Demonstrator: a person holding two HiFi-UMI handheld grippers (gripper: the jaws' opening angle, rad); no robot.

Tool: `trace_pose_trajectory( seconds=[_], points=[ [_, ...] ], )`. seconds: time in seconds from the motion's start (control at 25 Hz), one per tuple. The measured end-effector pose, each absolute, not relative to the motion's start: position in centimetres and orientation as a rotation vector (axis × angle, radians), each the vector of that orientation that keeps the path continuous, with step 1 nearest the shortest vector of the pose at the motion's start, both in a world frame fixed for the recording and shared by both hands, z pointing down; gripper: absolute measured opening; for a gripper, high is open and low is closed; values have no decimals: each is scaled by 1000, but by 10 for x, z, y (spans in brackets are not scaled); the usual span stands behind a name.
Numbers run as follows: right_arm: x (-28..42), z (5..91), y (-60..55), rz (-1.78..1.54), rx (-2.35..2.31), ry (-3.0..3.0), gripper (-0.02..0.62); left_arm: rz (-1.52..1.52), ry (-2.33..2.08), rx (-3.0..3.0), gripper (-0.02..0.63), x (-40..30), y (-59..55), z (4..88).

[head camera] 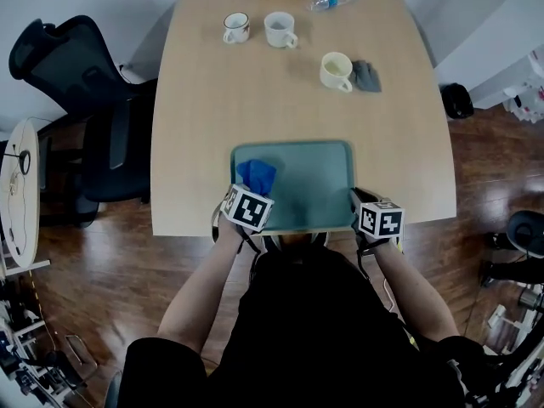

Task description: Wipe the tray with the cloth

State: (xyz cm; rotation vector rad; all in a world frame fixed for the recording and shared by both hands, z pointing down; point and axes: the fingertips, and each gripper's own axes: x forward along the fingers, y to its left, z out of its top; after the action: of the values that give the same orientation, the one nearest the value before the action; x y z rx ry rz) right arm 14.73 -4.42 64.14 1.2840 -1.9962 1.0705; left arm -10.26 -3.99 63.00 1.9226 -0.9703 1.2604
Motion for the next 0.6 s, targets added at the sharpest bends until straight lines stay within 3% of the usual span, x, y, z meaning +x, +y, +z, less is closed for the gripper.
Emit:
trace_pose_trajectory(
  seconds=[0.36,0.6],
  points=[
    [145,641,-44,1088,1284,-2002,29,1027,-519,2089,169,107,-25,616],
    [151,641,-44,1129,1295,-2006,25,997,-451,2056,163,125,-17,615]
  ],
)
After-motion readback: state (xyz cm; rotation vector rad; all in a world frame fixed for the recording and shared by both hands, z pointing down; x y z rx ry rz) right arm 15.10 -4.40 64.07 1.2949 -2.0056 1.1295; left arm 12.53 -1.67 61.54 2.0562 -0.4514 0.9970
